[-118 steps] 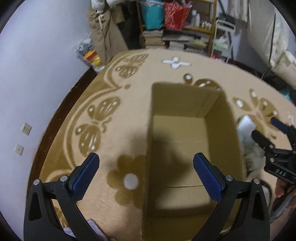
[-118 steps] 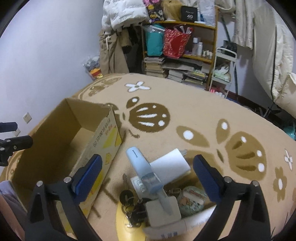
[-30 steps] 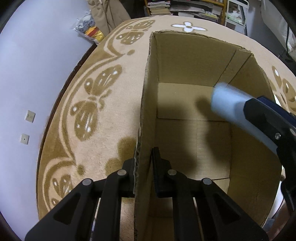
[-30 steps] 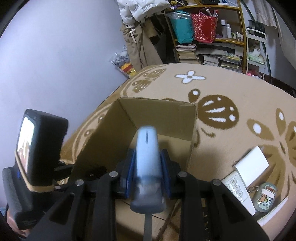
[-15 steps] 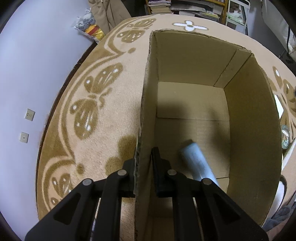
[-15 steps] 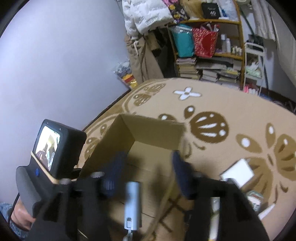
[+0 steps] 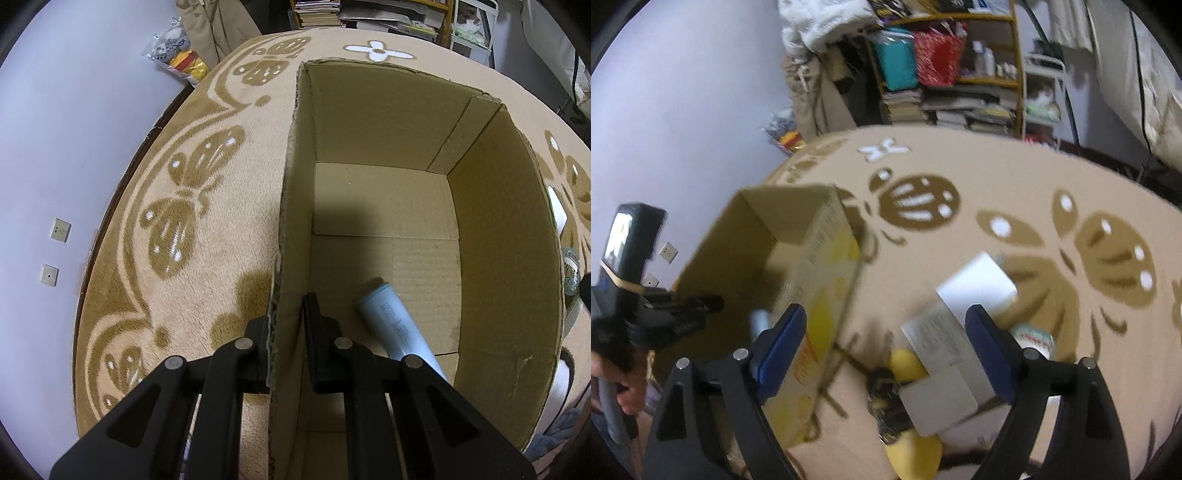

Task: Organize rigid objects
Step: 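Move the right tool back over the items and grasp the white charger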

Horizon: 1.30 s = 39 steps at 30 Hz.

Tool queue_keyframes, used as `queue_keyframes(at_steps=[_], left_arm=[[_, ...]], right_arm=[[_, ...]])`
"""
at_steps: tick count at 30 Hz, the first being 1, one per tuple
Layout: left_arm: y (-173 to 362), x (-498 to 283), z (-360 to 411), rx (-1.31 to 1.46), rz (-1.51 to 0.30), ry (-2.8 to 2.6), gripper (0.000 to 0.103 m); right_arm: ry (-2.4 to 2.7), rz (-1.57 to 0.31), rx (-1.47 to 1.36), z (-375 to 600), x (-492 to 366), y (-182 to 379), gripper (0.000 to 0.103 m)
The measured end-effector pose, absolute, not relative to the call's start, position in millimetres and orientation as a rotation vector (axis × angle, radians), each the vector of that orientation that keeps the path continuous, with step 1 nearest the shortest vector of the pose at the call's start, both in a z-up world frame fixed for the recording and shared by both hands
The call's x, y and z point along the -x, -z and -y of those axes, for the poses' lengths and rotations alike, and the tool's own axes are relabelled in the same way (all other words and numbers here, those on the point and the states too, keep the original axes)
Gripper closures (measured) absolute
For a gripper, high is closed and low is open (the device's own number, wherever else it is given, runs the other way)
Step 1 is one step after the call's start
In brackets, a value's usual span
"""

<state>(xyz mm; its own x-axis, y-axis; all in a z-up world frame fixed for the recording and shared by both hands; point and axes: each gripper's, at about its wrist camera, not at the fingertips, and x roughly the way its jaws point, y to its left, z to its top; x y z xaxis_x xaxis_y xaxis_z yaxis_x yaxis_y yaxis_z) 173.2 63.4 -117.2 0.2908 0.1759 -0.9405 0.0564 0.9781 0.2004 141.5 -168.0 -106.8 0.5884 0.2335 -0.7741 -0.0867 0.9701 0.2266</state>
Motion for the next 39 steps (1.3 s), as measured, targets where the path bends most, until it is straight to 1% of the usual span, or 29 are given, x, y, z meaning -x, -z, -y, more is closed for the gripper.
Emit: queue_keyframes(at_steps=[6, 15, 16, 18, 22, 26, 39], left_arm=[[117, -173, -63, -0.209, -1.277, -0.081, 0.092], [118, -174, -61, -0.226, -1.277, -0.088, 0.091], [118, -174, -60, -0.229, -1.276, -0.087, 0.091], [118, -173, -60, -0.231, -1.275, -0.088, 0.091], [118, -173, -60, -0.231, -1.275, -0.087, 0.091], [117, -173, -59, -0.234, -1.274, -0.087, 0.091], [118, -173, -59, -0.234, -1.275, -0.086, 0.091]], right_arm=[[-0.152, -0.992, -0.149, 179, -132, 135, 0.01], [-0.133, -1.043, -0.178, 187, -127, 156, 0.011], [-0.131, -1.049, -0.18, 188, -126, 158, 0.012], [-0.137, -1.062, -0.177, 188, -126, 162, 0.022], [-0.138, -1.082, -0.163, 185, -126, 170, 0.025], [-0.137, -1.102, -0.143, 183, -127, 178, 0.038], [-0.089, -1.041, -0.131, 186, -126, 169, 0.039]])
